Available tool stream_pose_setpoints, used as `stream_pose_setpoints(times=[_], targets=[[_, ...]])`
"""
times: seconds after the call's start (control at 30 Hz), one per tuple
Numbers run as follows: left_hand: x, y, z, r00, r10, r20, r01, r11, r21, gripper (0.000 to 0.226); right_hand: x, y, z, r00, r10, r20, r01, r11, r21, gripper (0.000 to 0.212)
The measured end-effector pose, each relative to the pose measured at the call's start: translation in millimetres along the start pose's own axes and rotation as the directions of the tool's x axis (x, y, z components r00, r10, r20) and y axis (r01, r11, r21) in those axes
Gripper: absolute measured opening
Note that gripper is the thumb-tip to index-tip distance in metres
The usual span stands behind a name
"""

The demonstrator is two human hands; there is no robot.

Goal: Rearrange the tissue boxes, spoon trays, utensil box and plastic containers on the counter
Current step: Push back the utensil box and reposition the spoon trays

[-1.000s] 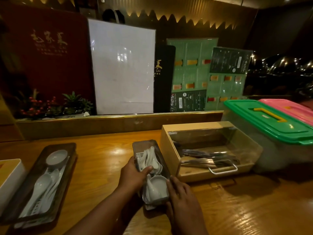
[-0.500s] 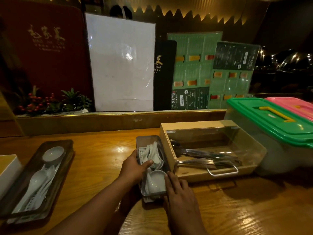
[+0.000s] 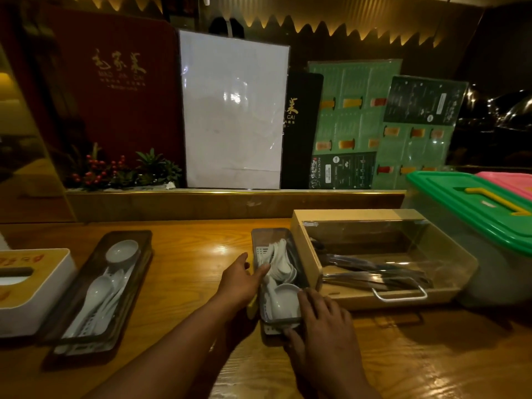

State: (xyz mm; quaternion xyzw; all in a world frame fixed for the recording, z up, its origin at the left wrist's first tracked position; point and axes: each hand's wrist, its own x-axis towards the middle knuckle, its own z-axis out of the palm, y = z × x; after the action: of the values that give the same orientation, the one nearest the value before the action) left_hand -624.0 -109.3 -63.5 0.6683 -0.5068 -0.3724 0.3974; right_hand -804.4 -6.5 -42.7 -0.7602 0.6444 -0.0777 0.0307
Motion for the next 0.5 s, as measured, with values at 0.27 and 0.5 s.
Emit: stream_pose_setpoints(times=[0.27,0.5], targets=[[-18,-26,-114,0.983,0.183,0.013,-0.178,0.939,0.293,0.052,2,-101,15,0.924,-0.129,-0.36,0.238,0.931,0.277,0.043],[-26,-61,-243,0.954,0.264,-0.142,-0.178,0.881,0.439,0.048,9,-245,44,0.903,-0.429,0.036,0.383,0.839,0.387,0.087]])
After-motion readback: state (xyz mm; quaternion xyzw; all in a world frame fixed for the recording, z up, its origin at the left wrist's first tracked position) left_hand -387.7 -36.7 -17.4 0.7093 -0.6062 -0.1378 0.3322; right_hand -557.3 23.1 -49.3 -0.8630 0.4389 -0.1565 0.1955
